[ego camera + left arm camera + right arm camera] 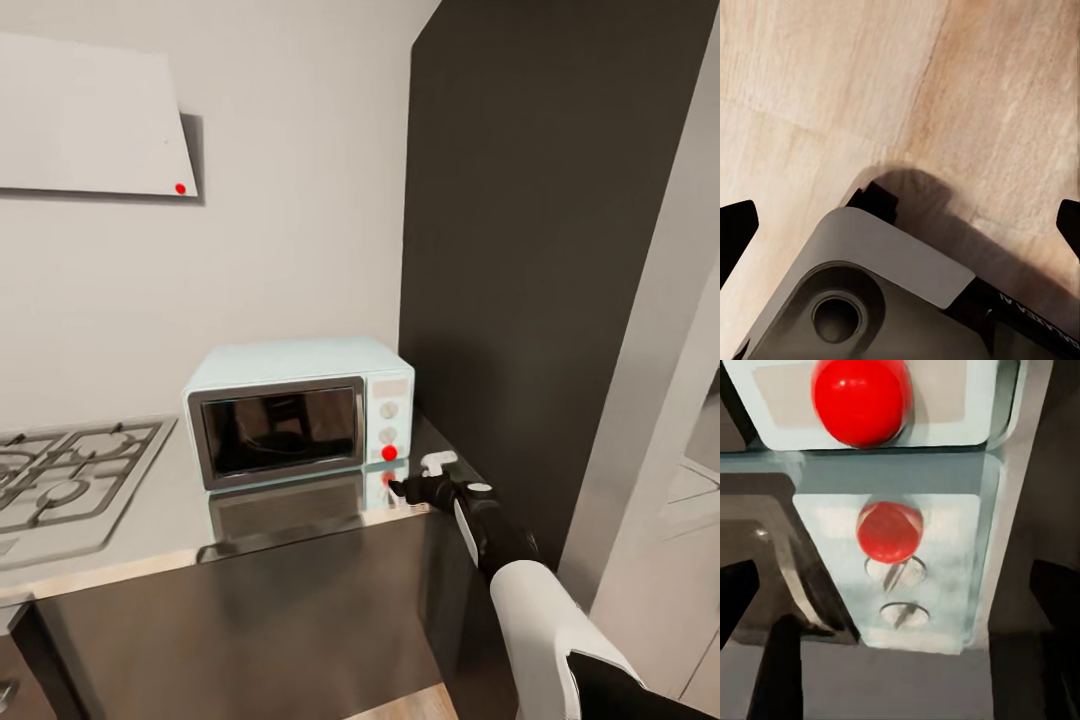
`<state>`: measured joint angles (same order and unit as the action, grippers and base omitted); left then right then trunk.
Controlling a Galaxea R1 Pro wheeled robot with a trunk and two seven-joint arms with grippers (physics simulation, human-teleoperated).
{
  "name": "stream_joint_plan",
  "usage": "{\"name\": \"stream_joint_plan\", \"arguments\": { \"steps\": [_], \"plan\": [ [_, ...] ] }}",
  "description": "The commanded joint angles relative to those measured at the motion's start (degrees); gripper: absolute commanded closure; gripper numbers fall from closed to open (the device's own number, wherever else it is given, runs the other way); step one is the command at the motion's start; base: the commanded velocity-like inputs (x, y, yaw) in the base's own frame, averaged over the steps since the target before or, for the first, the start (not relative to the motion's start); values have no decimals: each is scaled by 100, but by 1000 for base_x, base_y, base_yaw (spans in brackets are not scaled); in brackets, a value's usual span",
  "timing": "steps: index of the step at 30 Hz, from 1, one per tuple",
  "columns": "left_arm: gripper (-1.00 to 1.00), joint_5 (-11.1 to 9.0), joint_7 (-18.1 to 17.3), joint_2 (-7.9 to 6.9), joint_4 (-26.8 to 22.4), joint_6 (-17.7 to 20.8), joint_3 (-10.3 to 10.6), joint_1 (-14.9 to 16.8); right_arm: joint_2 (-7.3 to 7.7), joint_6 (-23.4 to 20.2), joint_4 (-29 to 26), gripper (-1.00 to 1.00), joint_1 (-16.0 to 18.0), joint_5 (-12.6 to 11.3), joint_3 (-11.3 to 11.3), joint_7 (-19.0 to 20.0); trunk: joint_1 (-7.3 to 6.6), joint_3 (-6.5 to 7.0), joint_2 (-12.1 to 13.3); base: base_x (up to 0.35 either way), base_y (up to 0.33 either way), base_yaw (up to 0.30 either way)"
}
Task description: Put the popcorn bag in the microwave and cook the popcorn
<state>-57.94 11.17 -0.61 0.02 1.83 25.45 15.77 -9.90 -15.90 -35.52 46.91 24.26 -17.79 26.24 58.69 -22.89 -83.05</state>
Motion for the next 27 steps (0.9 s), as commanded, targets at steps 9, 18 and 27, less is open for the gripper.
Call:
{"name": "stream_joint_plan", "arguments": {
  "steps": [9, 18, 27],
  "plan": [
    [-100, -33, 16, -1, -2, 20, 48, 3, -10, 62, 362, -100, 2, 118, -47, 39, 3, -8, -2, 72, 0, 0],
    [-100, -33, 16, -1, -2, 20, 48, 5, -10, 1187, 897, -100, 2, 105, -49, 32, 3, -8, -2, 1, 0, 0],
    [-100, -31, 16, 7, -1, 20, 49, 5, -10, 1223, 911, 100, 4, 103, -57, 31, 3, -8, -2, 6, 0, 0]
  ]
}}
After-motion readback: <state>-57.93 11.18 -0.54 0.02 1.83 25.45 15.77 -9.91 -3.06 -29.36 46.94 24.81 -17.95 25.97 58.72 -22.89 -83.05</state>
